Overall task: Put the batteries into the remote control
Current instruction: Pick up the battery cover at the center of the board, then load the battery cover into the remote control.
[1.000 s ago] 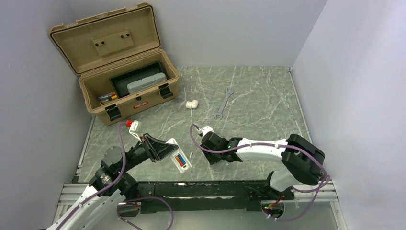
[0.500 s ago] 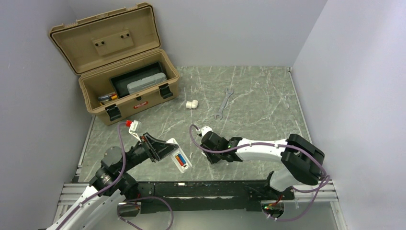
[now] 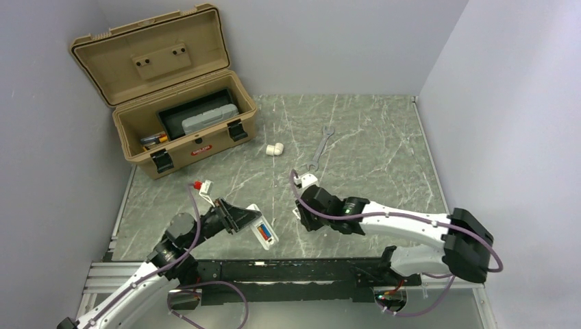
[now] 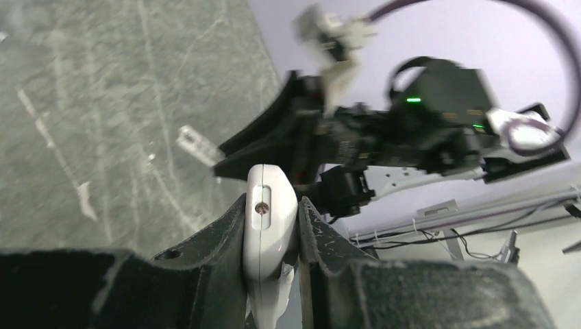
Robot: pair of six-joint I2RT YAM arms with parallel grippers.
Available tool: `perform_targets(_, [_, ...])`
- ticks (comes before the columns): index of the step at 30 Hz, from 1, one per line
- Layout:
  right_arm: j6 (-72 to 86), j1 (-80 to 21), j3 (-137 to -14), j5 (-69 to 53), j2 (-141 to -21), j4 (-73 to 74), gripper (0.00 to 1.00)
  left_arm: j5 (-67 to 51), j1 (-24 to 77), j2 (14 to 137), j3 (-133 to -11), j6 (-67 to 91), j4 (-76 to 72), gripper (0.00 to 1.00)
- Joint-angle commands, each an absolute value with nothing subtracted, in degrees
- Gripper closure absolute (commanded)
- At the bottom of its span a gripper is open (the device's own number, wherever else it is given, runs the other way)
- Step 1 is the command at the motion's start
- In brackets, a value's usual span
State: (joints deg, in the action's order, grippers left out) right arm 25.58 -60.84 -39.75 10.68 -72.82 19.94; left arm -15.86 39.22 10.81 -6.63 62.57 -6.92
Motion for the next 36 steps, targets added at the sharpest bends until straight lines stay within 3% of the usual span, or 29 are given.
perform_targets(1, [27.97, -60.81, -40.83, 12.82, -65.59, 24.87, 0.92, -12.34, 39.46, 12.2, -3.29, 66.11, -20.32, 1.0])
perform_targets(8, [28.74, -65.22, -47.81, 9.17, -58.23, 28.26, 0.97, -5.97, 39.38, 11.35, -2.55, 66.89, -18.77, 1.0])
perform_targets(16, [30.75, -74.37, -60.53, 15.51, -66.9, 34.76, 0.99, -0.16, 39.45, 8.51, 1.39, 71.29, -18.54, 1.0])
perform_targets(36, [26.46, -74.67, -69.16, 11.54, -78.25, 34.78, 0.96, -0.73, 39.4, 11.36, -2.02, 72.73, -13.13, 1.0])
